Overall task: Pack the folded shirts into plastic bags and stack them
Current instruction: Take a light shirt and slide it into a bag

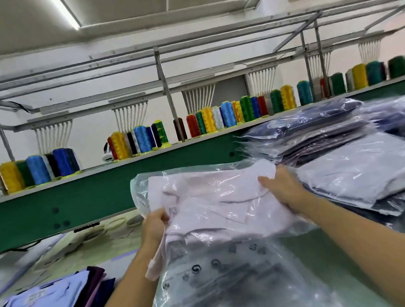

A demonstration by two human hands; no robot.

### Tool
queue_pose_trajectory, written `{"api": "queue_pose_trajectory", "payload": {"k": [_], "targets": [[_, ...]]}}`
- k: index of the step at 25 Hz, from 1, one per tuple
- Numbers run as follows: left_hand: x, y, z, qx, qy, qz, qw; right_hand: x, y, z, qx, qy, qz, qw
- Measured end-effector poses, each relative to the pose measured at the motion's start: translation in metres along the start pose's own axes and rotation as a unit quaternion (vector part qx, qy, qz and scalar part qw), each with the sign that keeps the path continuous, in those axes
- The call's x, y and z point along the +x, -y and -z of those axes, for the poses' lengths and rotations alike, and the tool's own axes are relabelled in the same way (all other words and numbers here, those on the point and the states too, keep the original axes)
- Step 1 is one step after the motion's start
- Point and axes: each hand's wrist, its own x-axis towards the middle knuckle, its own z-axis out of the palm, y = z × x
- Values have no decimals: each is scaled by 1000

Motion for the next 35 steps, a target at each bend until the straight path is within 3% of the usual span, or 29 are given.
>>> {"api": "queue_pose_trajectory", "payload": {"k": [5,9,18,22,25,28,30,31,33,35], "targets": [[-21,-30,-46,-56,-6,41,998,7,38,87,-195,-20,46,979],[-44,-58,-108,-42,80,-4,996,23,23,164,-303,-49,21,951],[-67,-87,-247,-71,201,47,976,85,-56,268,-406,-119,-43,905],[-66,-81,-292,-149,307,89,936,116,-90,294,-456,-139,-61,877],[-55,-67,-315,-113,378,101,913,143,-114,313,-461,-155,-68,871],[-45,-60,-322,-23,399,46,916,160,-137,328,-454,-153,-92,873],[-34,-58,-326,118,339,-30,933,167,-148,334,-459,-148,-104,870],[-30,-59,-331,227,293,-88,925,169,-153,335,-474,-136,-99,864],[-28,-69,-347,380,226,-216,870,173,-158,331,-501,-88,-58,859],[-31,-82,-372,407,230,-325,822,176,-158,323,-504,-25,-7,864]]}}
